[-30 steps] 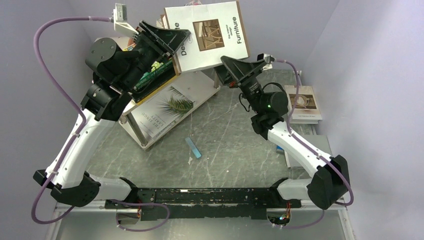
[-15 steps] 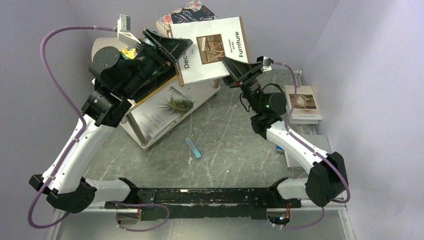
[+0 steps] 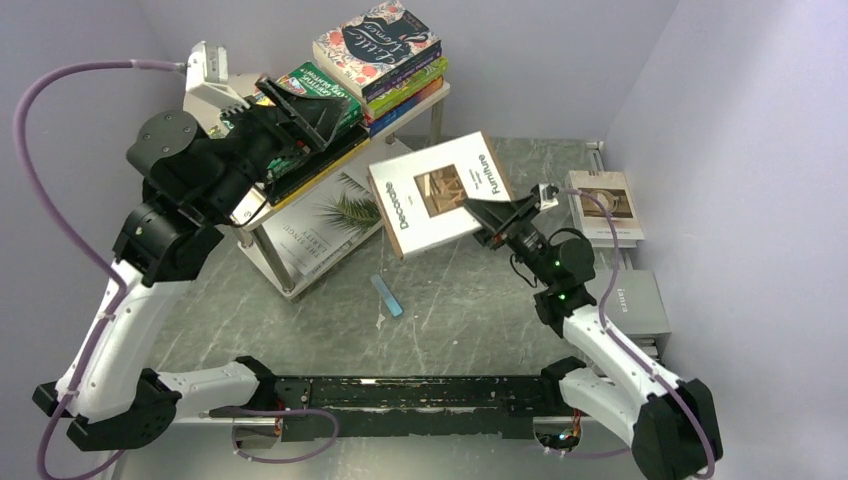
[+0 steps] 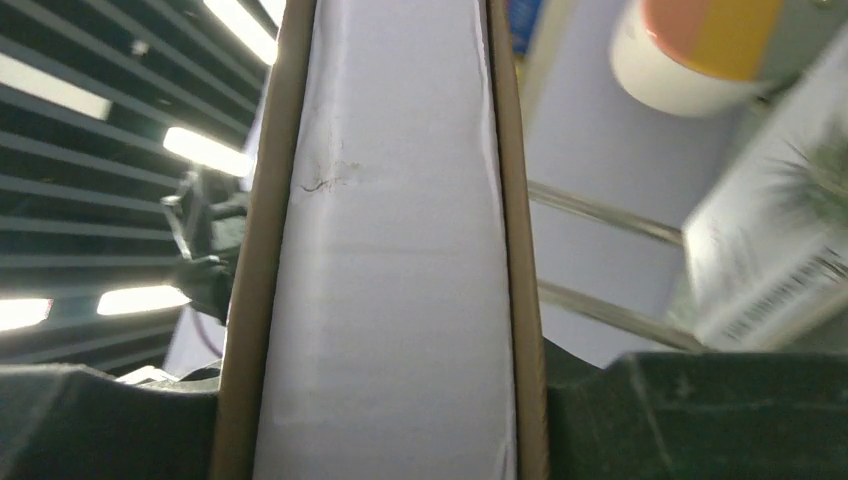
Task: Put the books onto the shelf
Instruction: Pick up the book from the center of the board, then place the book on the shelf.
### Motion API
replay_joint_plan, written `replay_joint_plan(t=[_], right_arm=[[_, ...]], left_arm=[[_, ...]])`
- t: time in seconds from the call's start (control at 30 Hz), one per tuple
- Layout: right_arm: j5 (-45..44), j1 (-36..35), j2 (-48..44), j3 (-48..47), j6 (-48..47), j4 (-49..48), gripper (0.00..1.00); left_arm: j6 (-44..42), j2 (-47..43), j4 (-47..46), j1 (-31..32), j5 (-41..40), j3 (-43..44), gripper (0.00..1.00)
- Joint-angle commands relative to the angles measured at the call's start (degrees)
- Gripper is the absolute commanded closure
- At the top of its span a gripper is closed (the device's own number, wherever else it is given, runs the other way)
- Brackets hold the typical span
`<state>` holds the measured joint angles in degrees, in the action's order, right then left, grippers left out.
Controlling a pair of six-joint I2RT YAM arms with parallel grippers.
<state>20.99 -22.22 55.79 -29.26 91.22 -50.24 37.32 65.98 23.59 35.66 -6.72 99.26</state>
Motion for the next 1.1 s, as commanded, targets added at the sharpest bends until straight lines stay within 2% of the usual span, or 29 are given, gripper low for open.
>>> replay_joint_plan(t=[0.0,0.13,0.3,0.47,0.7,1.07], right_arm=[[4.2,0.6,-5.8,4.5,-7.1,14.7,0.64],[3.9,0.6,-4.5,6.4,-11.0,17.6,0.64],[2.3,-2.4,4.4,2.9,-15.2,15.1,0.65],[-2.0,-9.0,17.4,-3.2,-18.0,9.4,0.65],[-5.6,-16.7,32.5,-12.5,-15.7,-2.2,0.65],[-8.5,-20.8,49.4,-28.7,-16.8,-1.5,0.64]], left_arm=[[-8.5,-1.7,7.9,-0.2,-3.2,3.7,0.17],[-11.9,-4.2,11.0,-0.2,-4.5,3.7,0.17],[-12.9,-6.8,12.8,-0.2,-6.6,2.1,0.17],[-13.6,-8.0,14.1,-0.2,-6.9,1.2,0.16],[-14.4,-8.6,15.6,-0.2,-7.2,0.9,0.16],[-15.3,-9.6,16.4,-0.2,-8.4,-0.4,0.16]])
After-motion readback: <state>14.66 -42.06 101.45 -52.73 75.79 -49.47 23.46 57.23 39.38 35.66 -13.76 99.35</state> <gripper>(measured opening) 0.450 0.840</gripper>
